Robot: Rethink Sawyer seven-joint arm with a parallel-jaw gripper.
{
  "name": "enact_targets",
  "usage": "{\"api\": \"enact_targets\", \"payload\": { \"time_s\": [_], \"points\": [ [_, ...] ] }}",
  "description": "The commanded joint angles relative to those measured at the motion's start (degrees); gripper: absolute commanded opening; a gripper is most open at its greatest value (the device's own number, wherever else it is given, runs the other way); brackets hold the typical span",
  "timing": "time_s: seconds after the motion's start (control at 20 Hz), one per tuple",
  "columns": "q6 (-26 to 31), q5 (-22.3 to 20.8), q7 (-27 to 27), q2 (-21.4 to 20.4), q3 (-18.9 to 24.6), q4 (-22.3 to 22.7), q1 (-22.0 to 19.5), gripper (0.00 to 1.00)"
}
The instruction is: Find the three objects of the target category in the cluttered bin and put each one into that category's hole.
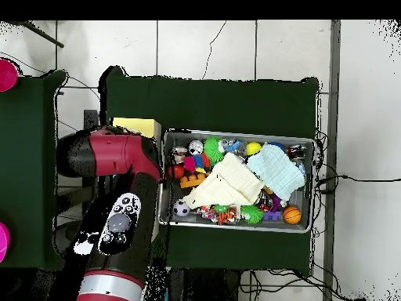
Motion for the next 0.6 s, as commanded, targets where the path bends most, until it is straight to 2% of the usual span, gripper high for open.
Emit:
{"api": "enact_targets", "payload": {
  "time_s": [0.05,0.6],
  "points": [
    [3.2,3.2,13.9,5.2,6.0,2.1,2.3,1.00],
    [3.2,4.1,11.4,3.5,8.2,3.2,0.2,1.00]
  ]
}}
